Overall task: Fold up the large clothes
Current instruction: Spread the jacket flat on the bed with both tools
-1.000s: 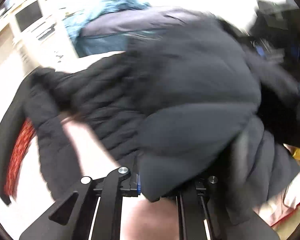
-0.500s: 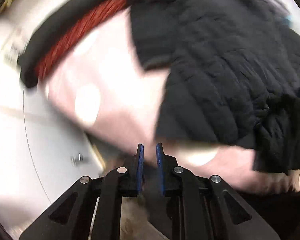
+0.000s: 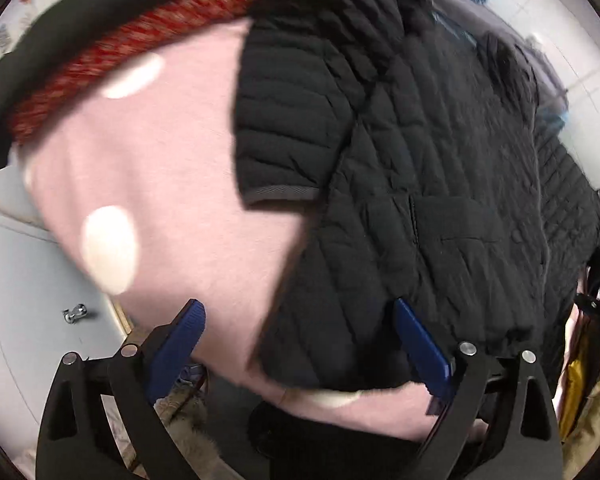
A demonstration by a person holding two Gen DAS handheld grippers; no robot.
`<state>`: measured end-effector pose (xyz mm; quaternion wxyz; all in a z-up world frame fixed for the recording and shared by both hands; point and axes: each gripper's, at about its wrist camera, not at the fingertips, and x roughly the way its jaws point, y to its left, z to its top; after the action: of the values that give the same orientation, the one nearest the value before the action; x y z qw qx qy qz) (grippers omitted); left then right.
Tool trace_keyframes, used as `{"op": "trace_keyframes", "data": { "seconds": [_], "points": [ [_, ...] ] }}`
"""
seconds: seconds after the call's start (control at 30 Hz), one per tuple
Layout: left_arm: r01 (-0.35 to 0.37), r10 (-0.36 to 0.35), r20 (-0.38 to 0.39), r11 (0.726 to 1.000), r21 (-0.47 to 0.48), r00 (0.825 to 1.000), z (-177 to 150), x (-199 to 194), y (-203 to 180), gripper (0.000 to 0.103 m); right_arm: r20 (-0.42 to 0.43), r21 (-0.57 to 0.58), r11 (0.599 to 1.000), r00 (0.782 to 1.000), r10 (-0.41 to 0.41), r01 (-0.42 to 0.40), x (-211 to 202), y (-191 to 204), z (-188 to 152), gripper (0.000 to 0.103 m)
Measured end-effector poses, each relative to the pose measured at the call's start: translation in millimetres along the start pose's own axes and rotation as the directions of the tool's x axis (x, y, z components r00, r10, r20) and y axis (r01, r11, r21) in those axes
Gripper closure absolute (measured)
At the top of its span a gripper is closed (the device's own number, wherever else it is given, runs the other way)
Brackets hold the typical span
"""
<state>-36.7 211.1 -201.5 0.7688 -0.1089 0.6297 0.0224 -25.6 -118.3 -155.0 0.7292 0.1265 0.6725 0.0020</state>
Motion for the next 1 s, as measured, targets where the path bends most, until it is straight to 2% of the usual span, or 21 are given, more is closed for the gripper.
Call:
{"op": "trace_keyframes", "data": {
  "seconds": [0.03, 0.1, 0.13, 0.2, 0.23, 0.27, 0.3, 0.37, 0.4, 0.5, 0.6, 0.63, 0.67, 0.7, 0.73, 0.83, 0.87, 0.9, 0.93, 0.97, 1.0],
  "points": [
    [-0.007, 0.007, -0.025, 1.0, 0.006, 1.0, 0.6, 10.4, 0.0, 0.011, -0.021, 0.049, 0.999, 1.0, 0.011, -0.009, 2.8, -17.1, -6.5, 0.023],
    [0.044, -0.045, -0.088, 0.999, -0.012, 0.995, 1.9, 26.1, -2.1, 0.024, -0.057, 0.137, 0.99, 0.997, 0.043, -0.035, 7.2, -48.3, -22.9, 0.023],
    [0.103, -0.108, -0.115, 0.994, -0.042, 0.988, 1.7, 30.4, -2.7, 0.039, -0.076, 0.174, 0.983, 0.994, 0.078, -0.064, 11.0, -58.5, -33.0, 0.023],
    [0.142, -0.153, -0.138, 0.986, -0.082, 0.979, 3.2, 33.2, -4.1, 0.053, -0.127, 0.258, 0.955, 0.975, 0.182, -0.145, 26.5, -73.4, -58.9, 0.023],
    [0.15, -0.161, -0.146, 0.985, -0.08, 0.976, 3.9, 33.2, -5.9, 0.063, -0.138, 0.275, 0.949, 0.97, 0.2, -0.157, 33.3, -76.6, -69.3, 0.03],
    [0.153, -0.162, -0.154, 0.986, -0.063, 0.975, 5.6, 32.8, -8.2, 0.077, -0.149, 0.288, 0.944, 0.967, 0.208, -0.158, 41.5, -80.6, -80.3, 0.064],
    [0.154, -0.156, -0.163, 0.988, -0.025, 0.974, 6.4, 28.4, -13.5, 0.083, -0.149, 0.302, 0.937, 0.963, 0.226, -0.173, 46.2, -82.8, -89.2, 0.074],
    [0.163, -0.152, -0.174, 0.985, 0.052, 0.973, 19.0, 21.5, -15.1, 0.09, -0.072, 0.335, 0.914, 0.961, 0.266, -0.228, 34.3, -85.7, -98.8, 0.086],
    [0.176, -0.155, -0.175, 0.978, 0.112, 0.972, 17.9, 8.3, -17.5, 0.091, -0.037, 0.328, 0.914, 0.963, 0.266, -0.239, 23.4, -85.9, -101.3, 0.087],
    [0.185, -0.146, -0.195, 0.962, 0.199, 0.97, 16.6, -8.9, -4.7, 0.092, 0.005, 0.288, 0.932, 0.974, 0.227, -0.219, -2.3, -92.7, -109.6, 0.089],
    [0.175, -0.124, -0.232, 0.962, 0.211, 0.965, 20.6, 2.8, 4.7, 0.092, -0.021, 0.256, 0.945, 0.976, 0.217, -0.205, -8.4, -93.4, -117.5, 0.089],
    [0.151, -0.095, -0.241, 0.962, 0.226, 0.966, 20.1, 13.9, 4.0, 0.092, -0.036, 0.253, 0.948, 0.977, 0.21, -0.194, -8.4, -95.7, -113.2, 0.089],
    [0.113, -0.051, -0.244, 0.962, 0.247, 0.968, 20.7, 27.8, 0.9, 0.089, -0.066, 0.252, 0.951, 0.977, 0.2, -0.178, -3.2, -98.9, -115.3, 0.088],
    [0.045, 0.02, -0.244, 0.965, 0.257, 0.97, 17.9, 43.7, -1.0, 0.086, -0.101, 0.255, 0.953, 0.975, 0.196, -0.165, 7.6, -98.2, -115.8, 0.088],
    [0.02, 0.043, -0.246, 0.969, 0.246, 0.968, 20.0, 52.3, -2.3, 0.081, -0.141, 0.26, 0.955, 0.973, 0.184, -0.143, 19.7, -98.5, -113.5, 0.086],
    [-0.041, 0.09, -0.231, 0.977, 0.208, 0.969, 26.8, 58.9, -6.8, 0.068, -0.163, 0.236, 0.97, 0.982, 0.095, -0.055, 26.4, -93.4, -100.4, 0.071],
    [-0.066, 0.11, -0.206, 0.976, 0.208, 0.972, 30.3, 52.6, -7.9, 0.064, -0.151, 0.195, 0.981, 0.988, 0.038, -0.008, 18.1, -89.2, -96.0, 0.066],
    [-0.088, 0.125, -0.176, 0.974, 0.208, 0.976, 34.7, 45.9, -9.0, 0.06, -0.13, 0.134, 0.989, 0.99, -0.046, 0.064, 5.5, -82.8, -91.2, 0.063],
    [-0.122, 0.149, -0.12, 0.971, 0.208, 0.982, 39.7, 33.0, -11.0, 0.05, -0.103, 0.076, 0.987, 0.986, -0.13, 0.138, -6.4, -73.5, -86.3, 0.054],
    [-0.143, 0.159, -0.064, 0.967, 0.209, 0.985, 44.6, 20.7, -14.0, 0.04, -0.073, 0.037, 0.982, 0.981, -0.181, 0.184, -15.3, -64.5, -82.4, 0.044],
    [-0.16, 0.164, -0.006, 0.964, 0.211, 0.986, 50.0, 8.1, -17.3, 0.035, -0.016, -0.019, 0.974, 0.974, -0.228, 0.227, -29.2, -55.3, -76.5, 0.039]
  ]
}}
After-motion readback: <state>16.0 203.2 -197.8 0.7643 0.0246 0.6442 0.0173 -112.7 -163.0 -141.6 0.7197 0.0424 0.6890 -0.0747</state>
